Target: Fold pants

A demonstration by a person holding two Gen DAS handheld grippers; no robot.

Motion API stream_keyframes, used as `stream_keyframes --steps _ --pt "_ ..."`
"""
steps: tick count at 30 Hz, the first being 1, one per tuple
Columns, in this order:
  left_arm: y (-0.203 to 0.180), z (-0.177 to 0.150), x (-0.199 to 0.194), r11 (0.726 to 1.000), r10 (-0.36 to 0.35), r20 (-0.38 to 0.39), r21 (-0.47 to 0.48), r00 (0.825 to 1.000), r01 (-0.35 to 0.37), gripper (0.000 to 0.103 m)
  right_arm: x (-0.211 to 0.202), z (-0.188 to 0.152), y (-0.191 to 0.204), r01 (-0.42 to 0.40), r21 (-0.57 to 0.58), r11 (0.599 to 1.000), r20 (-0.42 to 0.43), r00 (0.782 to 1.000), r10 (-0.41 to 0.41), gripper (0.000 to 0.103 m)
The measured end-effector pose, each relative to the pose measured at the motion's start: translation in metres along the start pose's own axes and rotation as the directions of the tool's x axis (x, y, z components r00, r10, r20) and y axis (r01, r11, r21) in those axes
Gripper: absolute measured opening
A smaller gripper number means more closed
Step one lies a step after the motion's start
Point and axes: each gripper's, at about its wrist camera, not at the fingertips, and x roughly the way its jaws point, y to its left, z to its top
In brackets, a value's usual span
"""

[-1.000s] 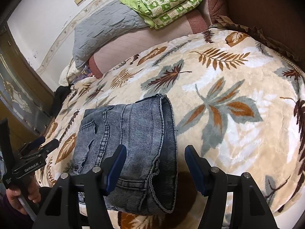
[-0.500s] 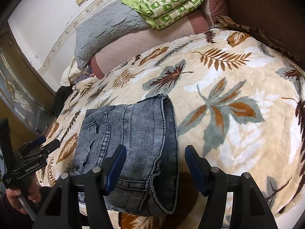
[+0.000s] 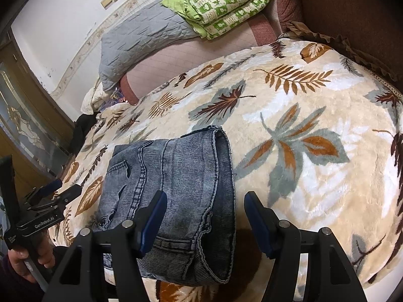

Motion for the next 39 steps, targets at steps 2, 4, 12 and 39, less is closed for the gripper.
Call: stream_keyframes --steps 2,4,12,39 --pt "0.000 0.000 0.001 1.000 -0.001 -0.002 -0.001 1.000 0.001 0.087 0.000 0.000 0.000 0.001 0.001 1.000 0.000 1.000 -0.001 0.067" --pt "0.001 -0.001 0.001 1.000 -0.001 -0.002 -0.002 1.000 0.001 0.087 0.001 0.000 0.000 0.000 0.002 1.000 0.000 1.000 0.000 0.067" --pt "0.007 -0.002 -0.004 1.000 0.002 -0.003 -0.018 1.000 -0.002 0.086 0.000 -0.001 0.001 -0.008 -0.009 1.000 -0.007 1.000 0.008 0.068" --pt "0.088 -0.016 0.030 0.947 -0.234 -0.148 -0.256 0.961 0.192 0.086 0.032 0.042 -0.007 -0.069 0.033 0.997 -0.193 0.978 0.074 0.068"
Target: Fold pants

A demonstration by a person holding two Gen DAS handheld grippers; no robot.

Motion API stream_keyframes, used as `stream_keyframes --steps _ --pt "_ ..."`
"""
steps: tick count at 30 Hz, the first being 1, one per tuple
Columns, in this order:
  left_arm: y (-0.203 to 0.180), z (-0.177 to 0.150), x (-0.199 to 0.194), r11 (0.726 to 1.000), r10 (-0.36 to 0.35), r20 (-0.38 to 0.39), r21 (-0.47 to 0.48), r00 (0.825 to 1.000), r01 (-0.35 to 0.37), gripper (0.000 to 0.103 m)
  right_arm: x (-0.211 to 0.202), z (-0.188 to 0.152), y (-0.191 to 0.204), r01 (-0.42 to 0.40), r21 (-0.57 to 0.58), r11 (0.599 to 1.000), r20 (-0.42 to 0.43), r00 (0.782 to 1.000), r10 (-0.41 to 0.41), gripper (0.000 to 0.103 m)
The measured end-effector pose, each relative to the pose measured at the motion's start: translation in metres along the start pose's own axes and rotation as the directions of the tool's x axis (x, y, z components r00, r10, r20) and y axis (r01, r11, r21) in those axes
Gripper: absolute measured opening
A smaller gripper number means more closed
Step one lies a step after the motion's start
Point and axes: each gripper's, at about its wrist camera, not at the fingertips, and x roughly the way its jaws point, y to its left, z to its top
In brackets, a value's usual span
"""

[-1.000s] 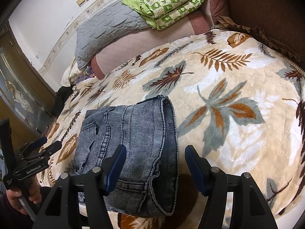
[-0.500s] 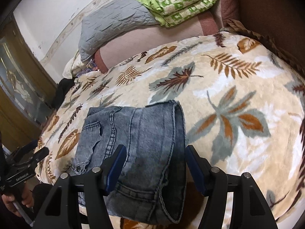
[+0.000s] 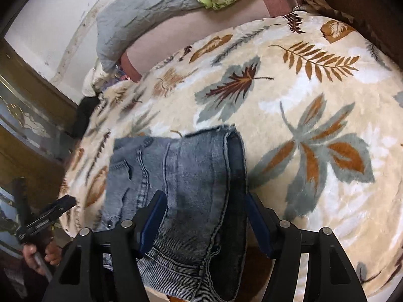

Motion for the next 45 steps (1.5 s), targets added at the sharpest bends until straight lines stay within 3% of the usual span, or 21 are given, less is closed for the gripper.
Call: stream_keyframes --steps 5,9,12,14,16,18,22,24,26,27,30,34,38,41,45 --pt "-0.019 0.007 0.013 0.998 -0.059 -0.021 0.020 0.998 0.059 0.086 -0.006 0.004 -0.020 -0.024 0.037 0.999 0.006 1.000 0.024 0.074" --pt "-0.032 0.004 0.038 0.987 -0.157 -0.108 -0.007 0.982 0.158 0.086 0.013 0.006 -0.042 -0.076 0.103 0.992 -0.060 0.995 0.082 0.076" --pt "-0.045 -0.004 0.057 0.982 -0.184 -0.170 0.007 0.968 0.188 0.086 0.034 0.005 -0.047 -0.107 0.132 0.985 -0.104 0.987 0.121 0.076" --pt "-0.052 -0.008 0.067 0.974 -0.219 -0.210 0.012 0.953 0.227 0.086 0.037 0.005 -0.042 -0.124 0.117 0.985 -0.089 0.987 0.135 0.080" --pt "-0.057 -0.014 0.079 0.957 -0.282 -0.251 -0.010 0.926 0.289 0.086 0.045 0.004 -0.030 -0.155 0.105 0.982 -0.110 0.980 0.167 0.081" --pt "-0.060 -0.015 0.080 0.955 -0.291 -0.229 -0.009 0.929 0.297 0.087 0.055 -0.001 -0.018 -0.160 0.092 0.983 -0.128 0.977 0.170 0.081" --pt "-0.064 -0.013 0.078 0.931 -0.362 -0.218 -0.034 0.907 0.363 0.078 0.066 -0.012 0.022 -0.093 -0.061 0.994 -0.139 0.987 0.084 0.079" --pt "-0.066 -0.012 0.076 0.932 -0.358 -0.211 -0.031 0.909 0.360 0.067 0.065 -0.014 0.036 -0.102 -0.100 0.990 -0.136 0.987 0.088 0.047" --pt "-0.064 -0.009 0.071 0.928 -0.370 -0.193 -0.044 0.908 0.369 0.042 0.056 -0.013 0.047 -0.107 -0.128 0.986 -0.112 0.989 0.093 0.034" --pt "-0.062 -0.008 0.068 0.925 -0.380 -0.187 -0.055 0.906 0.377 0.038 0.050 -0.011 0.052 -0.114 -0.138 0.984 -0.097 0.990 0.101 0.031" --pt "-0.058 0.004 0.053 0.921 -0.388 -0.145 -0.044 0.910 0.386 0.027 0.033 -0.001 0.075 -0.113 -0.193 0.975 -0.051 0.993 0.105 0.029" --pt "-0.054 0.032 0.023 0.936 -0.351 -0.057 0.019 0.935 0.353 0.026 0.018 0.028 0.105 -0.128 -0.248 0.960 0.007 0.991 0.134 0.029" --pt "-0.036 0.073 0.007 0.938 -0.346 0.014 0.022 0.938 0.345 0.026 0.022 0.070 0.122 -0.162 -0.244 0.956 0.050 0.983 0.179 0.029" --pt "-0.025 0.106 0.021 0.953 -0.303 0.022 0.016 0.953 0.303 0.026 0.050 0.103 0.128 -0.172 -0.224 0.959 0.051 0.981 0.187 0.029" --pt "-0.015 0.134 0.078 0.975 -0.220 -0.020 -0.009 0.975 0.220 0.028 0.103 0.125 0.119 -0.138 -0.177 0.975 0.013 0.990 0.142 0.033"
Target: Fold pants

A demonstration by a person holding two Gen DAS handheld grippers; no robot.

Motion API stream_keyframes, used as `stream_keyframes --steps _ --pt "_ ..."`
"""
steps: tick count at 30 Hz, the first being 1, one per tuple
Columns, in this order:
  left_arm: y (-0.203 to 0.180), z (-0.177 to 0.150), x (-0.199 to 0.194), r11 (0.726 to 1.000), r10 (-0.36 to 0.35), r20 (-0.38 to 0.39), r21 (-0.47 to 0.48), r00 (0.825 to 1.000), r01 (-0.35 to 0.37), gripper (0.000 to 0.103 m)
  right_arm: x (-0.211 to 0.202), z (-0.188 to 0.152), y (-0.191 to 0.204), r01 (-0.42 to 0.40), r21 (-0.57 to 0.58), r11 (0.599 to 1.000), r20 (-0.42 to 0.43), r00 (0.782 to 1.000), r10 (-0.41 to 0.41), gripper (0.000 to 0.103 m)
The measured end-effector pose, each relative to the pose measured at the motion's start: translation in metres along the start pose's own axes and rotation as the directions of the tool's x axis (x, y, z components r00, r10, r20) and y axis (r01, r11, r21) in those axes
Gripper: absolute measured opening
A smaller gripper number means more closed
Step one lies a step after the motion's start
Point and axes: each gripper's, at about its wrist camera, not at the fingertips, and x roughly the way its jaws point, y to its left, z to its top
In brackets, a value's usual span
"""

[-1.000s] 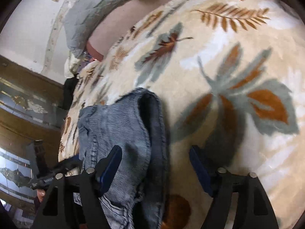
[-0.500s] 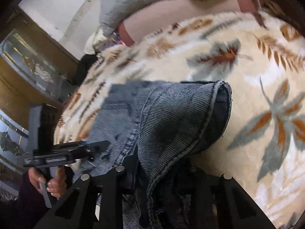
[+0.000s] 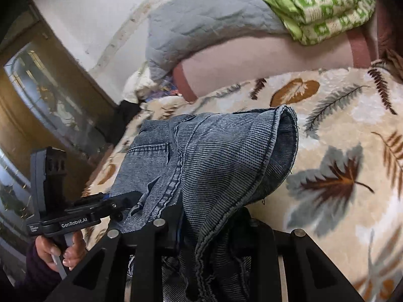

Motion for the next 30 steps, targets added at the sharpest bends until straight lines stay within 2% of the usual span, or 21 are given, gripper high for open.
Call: stream_keyframes --steps 2,3,4,5,6,8,10,11,12,14,15,16,17,18,21,25,30 --pt "0.009 -0.002 0.030 0.999 0.050 -0.040 -0.015 0.998 -0.051 0.031 0.039 -0.002 -0.020 0.062 0.030 0.998 -0.068 0.996 -0.060 0.040" --pt "0.017 -0.006 0.054 0.994 0.103 -0.082 -0.023 0.991 -0.105 0.034 0.056 -0.006 -0.032 0.114 0.058 0.992 -0.107 0.988 -0.108 0.050" --pt "0.025 -0.011 0.069 0.991 0.125 -0.107 -0.036 0.986 -0.129 0.048 0.070 -0.012 -0.043 0.174 0.079 0.982 -0.147 0.976 -0.161 0.057" --pt "0.030 -0.014 0.075 0.991 0.118 -0.113 -0.057 0.987 -0.125 0.050 0.078 -0.020 -0.052 0.183 0.087 0.979 -0.146 0.975 -0.169 0.065" --pt "0.037 -0.020 0.073 0.990 0.089 -0.088 -0.098 0.992 -0.097 0.051 0.073 -0.023 -0.050 0.169 0.073 0.983 -0.114 0.981 -0.160 0.065" --pt "0.041 -0.022 0.058 0.991 0.065 -0.077 -0.116 0.995 -0.073 0.052 0.051 -0.025 -0.038 0.178 0.048 0.983 -0.092 0.981 -0.173 0.066" --pt "0.039 -0.026 0.036 0.991 0.102 -0.042 -0.086 0.994 -0.105 0.052 0.022 -0.027 -0.029 0.153 0.038 0.988 -0.041 0.988 -0.151 0.066" --pt "0.036 -0.031 0.016 0.986 0.157 0.005 -0.059 0.988 -0.156 0.056 0.006 -0.029 -0.025 0.145 0.024 0.989 -0.005 0.989 -0.145 0.066" --pt "0.034 -0.038 0.000 0.978 0.208 0.051 -0.030 0.977 -0.207 0.059 -0.016 -0.034 -0.018 0.162 -0.002 0.987 0.043 0.986 -0.162 0.067" --pt "0.029 -0.051 -0.025 0.954 0.297 0.118 0.011 0.948 -0.300 0.083 -0.045 -0.048 -0.009 0.228 -0.040 0.973 0.112 0.969 -0.222 0.068" --pt "0.027 -0.065 -0.044 0.927 0.365 0.179 0.020 0.914 -0.374 0.085 -0.059 -0.060 -0.004 0.291 -0.067 0.954 0.143 0.949 -0.280 0.069" --pt "0.031 -0.074 -0.054 0.909 0.402 0.218 0.019 0.889 -0.416 0.086 -0.067 -0.070 -0.002 0.340 -0.084 0.937 0.156 0.933 -0.324 0.069" --pt "0.032 -0.085 -0.065 0.893 0.434 0.248 0.013 0.866 -0.450 0.086 -0.074 -0.079 -0.002 0.371 -0.085 0.925 0.159 0.921 -0.355 0.069" --pt "0.033 -0.094 -0.074 0.883 0.454 0.261 0.002 0.852 -0.470 0.086 -0.084 -0.091 -0.005 0.393 -0.075 0.917 0.161 0.912 -0.378 0.069" --pt "0.031 -0.119 -0.099 0.840 0.533 0.277 -0.059 0.799 -0.539 0.086 -0.105 -0.110 -0.007 0.390 -0.054 0.919 0.161 0.912 -0.377 0.069" --pt "0.012 -0.138 -0.135 0.833 0.542 0.330 -0.093 0.773 -0.545 0.086 -0.123 -0.133 0.023 0.366 -0.075 0.928 0.225 0.913 -0.342 0.069" --pt "-0.018 -0.152 -0.188 0.851 0.509 0.426 -0.117 0.748 -0.513 0.087 -0.159 -0.146 0.074 0.380 -0.120 0.917 0.330 0.887 -0.324 0.069"
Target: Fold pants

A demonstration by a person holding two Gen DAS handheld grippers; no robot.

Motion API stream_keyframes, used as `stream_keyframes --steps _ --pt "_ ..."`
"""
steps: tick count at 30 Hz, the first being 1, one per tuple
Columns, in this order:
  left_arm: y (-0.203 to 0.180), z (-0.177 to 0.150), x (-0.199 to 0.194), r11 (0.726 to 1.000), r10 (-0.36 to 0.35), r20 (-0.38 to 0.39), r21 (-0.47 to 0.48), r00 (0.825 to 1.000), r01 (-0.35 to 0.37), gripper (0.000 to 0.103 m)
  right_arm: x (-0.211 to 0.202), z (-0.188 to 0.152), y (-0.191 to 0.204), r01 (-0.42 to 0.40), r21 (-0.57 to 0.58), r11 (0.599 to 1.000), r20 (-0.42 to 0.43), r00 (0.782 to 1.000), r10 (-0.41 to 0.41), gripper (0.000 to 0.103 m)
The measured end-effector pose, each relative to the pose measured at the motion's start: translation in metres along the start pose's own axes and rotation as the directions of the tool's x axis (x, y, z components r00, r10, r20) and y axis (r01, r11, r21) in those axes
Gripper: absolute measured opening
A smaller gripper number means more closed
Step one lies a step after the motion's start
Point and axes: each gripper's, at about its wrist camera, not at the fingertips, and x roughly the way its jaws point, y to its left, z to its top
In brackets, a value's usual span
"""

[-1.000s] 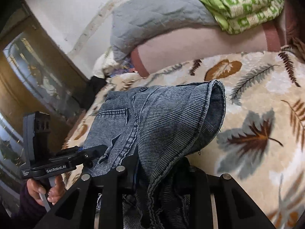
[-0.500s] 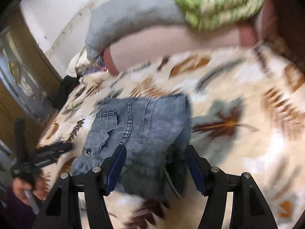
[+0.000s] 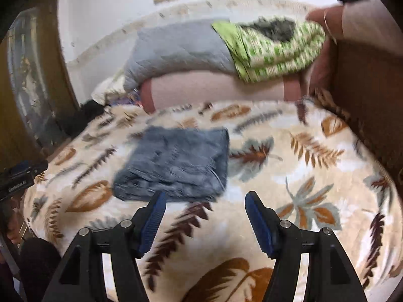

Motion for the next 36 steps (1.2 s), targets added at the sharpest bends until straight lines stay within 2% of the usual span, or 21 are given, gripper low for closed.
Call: stream_keyframes --steps 2,6,14,23,36 --pt "0.001 0.005 -0.018 1.000 -0.021 0.035 -0.008 0.999 0.021 0.092 -0.020 0.006 0.011 0.017 -0.018 1.000 0.046 0.999 -0.016 0.069" --pt "0.003 0.013 -0.056 0.999 -0.036 0.104 -0.027 0.994 0.039 0.094 -0.054 0.017 0.030 0.030 -0.060 0.998 0.136 0.990 -0.022 0.070" --pt "-0.005 0.022 -0.094 0.999 -0.043 0.156 0.008 0.987 0.042 0.095 -0.099 0.027 0.044 -0.005 -0.056 0.998 0.247 0.969 0.019 0.073" --pt "-0.015 0.024 -0.099 0.999 -0.049 0.163 0.030 0.985 0.045 0.096 -0.103 0.031 0.048 0.054 -0.068 0.996 0.273 0.961 -0.033 0.077" --pt "-0.019 0.025 -0.094 0.998 -0.064 0.138 0.037 0.988 0.060 0.096 -0.101 0.029 0.050 0.064 -0.081 0.995 0.266 0.963 -0.041 0.077"
